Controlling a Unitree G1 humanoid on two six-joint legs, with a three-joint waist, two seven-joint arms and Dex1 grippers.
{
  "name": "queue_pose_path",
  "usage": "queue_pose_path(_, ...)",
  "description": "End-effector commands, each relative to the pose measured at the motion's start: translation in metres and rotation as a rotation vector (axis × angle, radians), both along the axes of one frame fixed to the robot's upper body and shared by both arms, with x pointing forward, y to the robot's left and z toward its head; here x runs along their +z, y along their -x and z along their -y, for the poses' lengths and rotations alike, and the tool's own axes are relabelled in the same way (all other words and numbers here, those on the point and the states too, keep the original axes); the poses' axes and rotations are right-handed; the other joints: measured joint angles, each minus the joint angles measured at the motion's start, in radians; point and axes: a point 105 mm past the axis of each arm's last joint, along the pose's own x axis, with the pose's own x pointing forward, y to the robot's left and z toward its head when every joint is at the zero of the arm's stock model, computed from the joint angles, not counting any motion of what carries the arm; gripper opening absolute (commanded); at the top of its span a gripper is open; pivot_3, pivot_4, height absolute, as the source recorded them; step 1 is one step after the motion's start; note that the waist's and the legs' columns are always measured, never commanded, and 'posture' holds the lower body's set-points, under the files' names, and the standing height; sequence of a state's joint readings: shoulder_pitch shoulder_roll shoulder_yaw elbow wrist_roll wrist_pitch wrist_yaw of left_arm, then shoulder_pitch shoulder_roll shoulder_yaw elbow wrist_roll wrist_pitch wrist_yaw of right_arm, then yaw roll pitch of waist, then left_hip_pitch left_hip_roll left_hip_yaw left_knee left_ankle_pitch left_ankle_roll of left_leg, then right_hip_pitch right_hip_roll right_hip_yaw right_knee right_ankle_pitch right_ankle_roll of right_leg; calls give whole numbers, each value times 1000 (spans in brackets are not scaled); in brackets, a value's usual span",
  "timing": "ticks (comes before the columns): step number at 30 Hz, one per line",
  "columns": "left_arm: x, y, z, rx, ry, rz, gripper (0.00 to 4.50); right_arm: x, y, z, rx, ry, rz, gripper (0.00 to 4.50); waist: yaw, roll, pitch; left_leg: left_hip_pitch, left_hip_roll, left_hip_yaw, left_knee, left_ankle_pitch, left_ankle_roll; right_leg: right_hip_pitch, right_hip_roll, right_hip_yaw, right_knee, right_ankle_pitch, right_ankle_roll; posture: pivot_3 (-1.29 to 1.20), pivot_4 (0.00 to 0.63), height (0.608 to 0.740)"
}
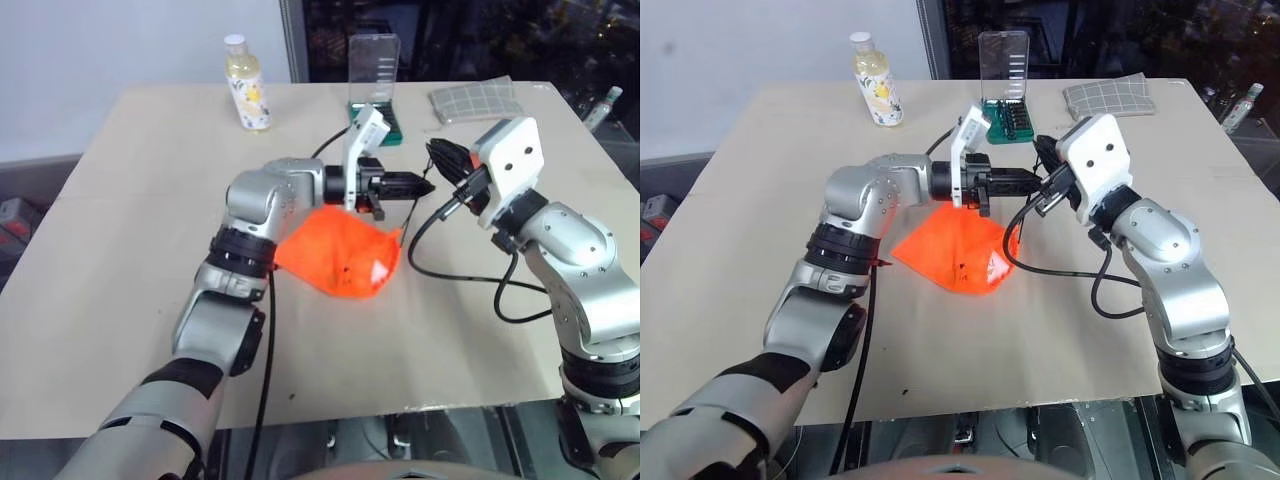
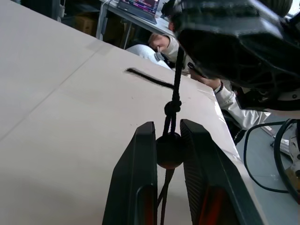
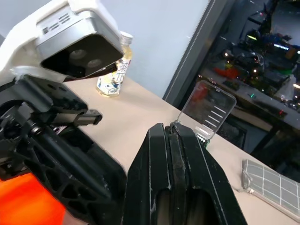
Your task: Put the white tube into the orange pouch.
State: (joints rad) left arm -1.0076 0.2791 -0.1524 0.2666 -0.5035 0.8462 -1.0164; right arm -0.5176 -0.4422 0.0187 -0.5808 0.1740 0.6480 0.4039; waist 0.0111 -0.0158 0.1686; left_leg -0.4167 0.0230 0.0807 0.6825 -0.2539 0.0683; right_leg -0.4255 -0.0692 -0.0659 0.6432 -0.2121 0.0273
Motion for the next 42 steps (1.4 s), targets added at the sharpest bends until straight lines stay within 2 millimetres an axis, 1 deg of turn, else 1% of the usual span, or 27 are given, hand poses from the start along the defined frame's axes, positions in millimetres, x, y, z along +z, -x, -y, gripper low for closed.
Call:
queue_pose_path(1, -13, 17, 1, -32, -34, -35, 217, 32, -3, 21, -108, -52, 133, 0, -1, 0, 0, 0, 0, 0, 0, 0, 0, 0, 0, 0, 0, 0, 0, 0, 150, 740)
queue_pose_path(3, -23, 22, -3, -17, -61, -56, 217, 41, -9, 31, -165, -68, 171, 0, -2, 0, 0, 0, 0, 0, 0, 0, 0, 0, 0, 0, 0, 0, 0, 0, 150, 740)
queue_pose_path(4, -25, 26, -6, -18, -65, -69, 217, 49, -12, 38, -200, -81, 202, 0, -1, 0, 0, 0, 0, 0, 0, 0, 0, 0, 0, 0, 0, 0, 0, 0, 150, 740)
queue_pose_path(6, -26, 32, -10, -17, -65, -82, 217, 60, -17, 47, -247, -93, 248, 0, -2, 0, 0, 0, 0, 0, 0, 0, 0, 0, 0, 0, 1, 0, 0, 0, 150, 740)
queue_pose_path(9, -11, 30, -17, 23, -21, -78, 217, 84, -22, 57, -270, -92, 322, 0, 0, 0, 0, 0, 0, 0, 0, 0, 0, 0, -1, 0, 1, 0, 0, 0, 150, 740)
queue_pose_path(10, -2, 27, -20, 40, 2, -67, 217, 87, -24, 57, -250, -94, 309, 0, 0, 0, 0, 0, 0, 0, 0, 0, 0, 0, -1, 0, 1, 0, 0, 0, 150, 740)
queue_pose_path(11, 4, 25, -21, 52, 17, -52, 217, 85, -25, 55, -218, -94, 276, 0, 0, 0, 0, 0, 0, 0, 0, 0, 0, 0, -1, 0, 1, 0, 0, 0, 150, 740)
queue_pose_path(13, 12, 23, -23, 63, 27, -30, 217, 74, -26, 52, -157, -95, 189, 0, 2, 0, 0, 0, 0, -1, 0, 0, 0, 0, -1, -1, 0, 0, 0, 0, 150, 740)
queue_pose_path(14, 13, 23, -23, 64, 23, -19, 217, 57, -22, 46, -88, -117, 98, 419, 2, 0, 0, 0, 0, -1, 0, 0, 0, 0, -1, -1, 0, 0, 0, 0, 150, 740)
queue_pose_path(15, 11, 23, -22, 65, 15, -8, 217, 43, -18, 42, -38, -164, 10, 527, 4, 0, 0, 0, 0, -1, 0, 0, 0, 1, -1, 0, 0, 0, 0, 0, 150, 740)
queue_pose_path(16, 9, 23, -21, 63, 4, 5, 217, 26, -14, 37, 11, -205, -103, 768, 4, -1, -1, 0, 0, -3, -1, 0, 0, 3, -1, -1, -1, 0, 0, 0, 150, 740)
queue_pose_path(17, 7, 24, -20, 59, -7, 18, 217, 6, -6, 28, 71, -202, -219, 1298, 3, 0, 0, 1, 0, -5, -1, 0, 0, 3, -1, -1, -1, 0, 0, 0, 150, 740)
queue_pose_path(19, 3, 26, -18, 53, -20, 36, 217, -21, 8, 17, 139, -215, -381, 2178, 3, 1, 0, 0, 0, -4, -2, 0, 0, 3, -2, -1, -1, 0, 0, 0, 150, 740)
queue_pose_path(20, 2, 26, -17, 50, -23, 41, 217, -27, 12, 15, 147, -246, -428, 2249, 2, 1, 0, 0, -1, -4, -3, 0, 0, 2, -2, -1, -2, 0, 0, 0, 150, 740)
queue_pose_path(24, -1, 28, -14, 40, -36, 60, 217, -33, 15, 12, 163, -405, -548, 2249, -1, 1, 0, 1, 0, -4, -2, 0, 0, 2, -2, 0, -1, 0, 0, 0, 150, 740)
queue_pose_path(29, -6, 30, -13, 23, -58, 81, 217, -27, 19, 6, 231, -502, -603, 2249, 2, 1, 0, 1, 0, -4, -2, 0, 0, 2, -2, 0, 0, 0, -1, 0, 150, 740)
queue_pose_path(34, -8, 30, -14, 20, -69, 90, 217, -30, 27, -5, 298, -512, -662, 2249, 1, 1, 0, 1, -1, -4, -2, 0, 0, 2, -1, 0, -1, 0, -1, 0, 150, 740)
queue_pose_path(42, -11, 31, -14, 21, -72, 88, 217, -33, 31, -6, 303, -494, -693, 2249, 1, 1, 0, 0, -1, -4, -2, -1, 1, 2, -1, 0, -1, 0, -1, 0, 150, 740)
